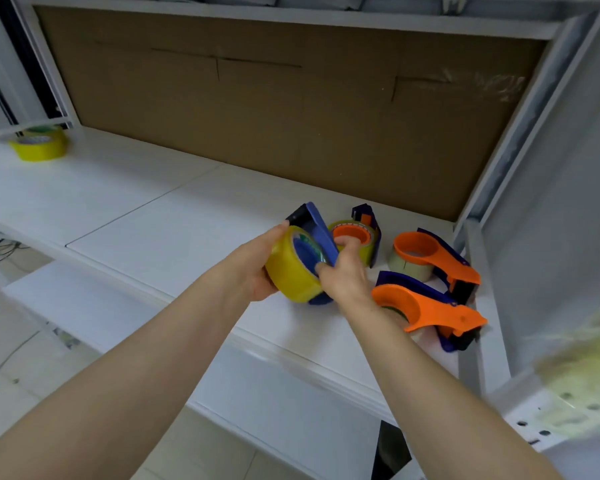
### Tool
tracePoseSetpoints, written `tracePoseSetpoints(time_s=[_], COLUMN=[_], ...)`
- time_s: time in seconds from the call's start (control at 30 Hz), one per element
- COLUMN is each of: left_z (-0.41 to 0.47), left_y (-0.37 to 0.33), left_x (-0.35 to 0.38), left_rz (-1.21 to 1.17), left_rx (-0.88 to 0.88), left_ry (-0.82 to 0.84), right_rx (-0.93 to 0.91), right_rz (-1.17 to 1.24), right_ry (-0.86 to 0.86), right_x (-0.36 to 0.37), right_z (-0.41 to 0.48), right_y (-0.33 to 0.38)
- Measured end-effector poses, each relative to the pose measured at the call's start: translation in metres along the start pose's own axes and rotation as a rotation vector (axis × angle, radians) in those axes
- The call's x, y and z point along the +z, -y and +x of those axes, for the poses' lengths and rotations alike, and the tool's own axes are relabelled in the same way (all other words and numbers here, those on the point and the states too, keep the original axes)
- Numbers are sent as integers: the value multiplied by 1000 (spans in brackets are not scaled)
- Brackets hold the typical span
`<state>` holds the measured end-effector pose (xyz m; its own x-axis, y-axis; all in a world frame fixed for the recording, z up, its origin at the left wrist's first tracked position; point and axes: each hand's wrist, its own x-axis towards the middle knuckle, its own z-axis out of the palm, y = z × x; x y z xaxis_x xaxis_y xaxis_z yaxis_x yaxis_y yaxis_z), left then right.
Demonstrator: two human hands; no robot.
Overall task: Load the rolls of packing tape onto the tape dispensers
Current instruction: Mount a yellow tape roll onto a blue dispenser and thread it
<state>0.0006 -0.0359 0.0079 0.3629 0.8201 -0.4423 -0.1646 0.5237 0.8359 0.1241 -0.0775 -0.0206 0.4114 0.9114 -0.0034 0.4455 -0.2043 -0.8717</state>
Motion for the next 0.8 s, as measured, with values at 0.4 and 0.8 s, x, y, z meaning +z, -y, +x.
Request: tracePoseSetpoints(time_s=[0.4,0.8], left_z=[1,-13], left_y=[19,48], left_x=[-9,15], left_rz=[52,357], left_rx=[201,455], left_ry=[-48,-101], right_rx=[-184,-113], right_rz=[-109,303], right_ry=[-119,-16], right_x=[8,17], right_z=[2,-14], right_y=[-18,-8])
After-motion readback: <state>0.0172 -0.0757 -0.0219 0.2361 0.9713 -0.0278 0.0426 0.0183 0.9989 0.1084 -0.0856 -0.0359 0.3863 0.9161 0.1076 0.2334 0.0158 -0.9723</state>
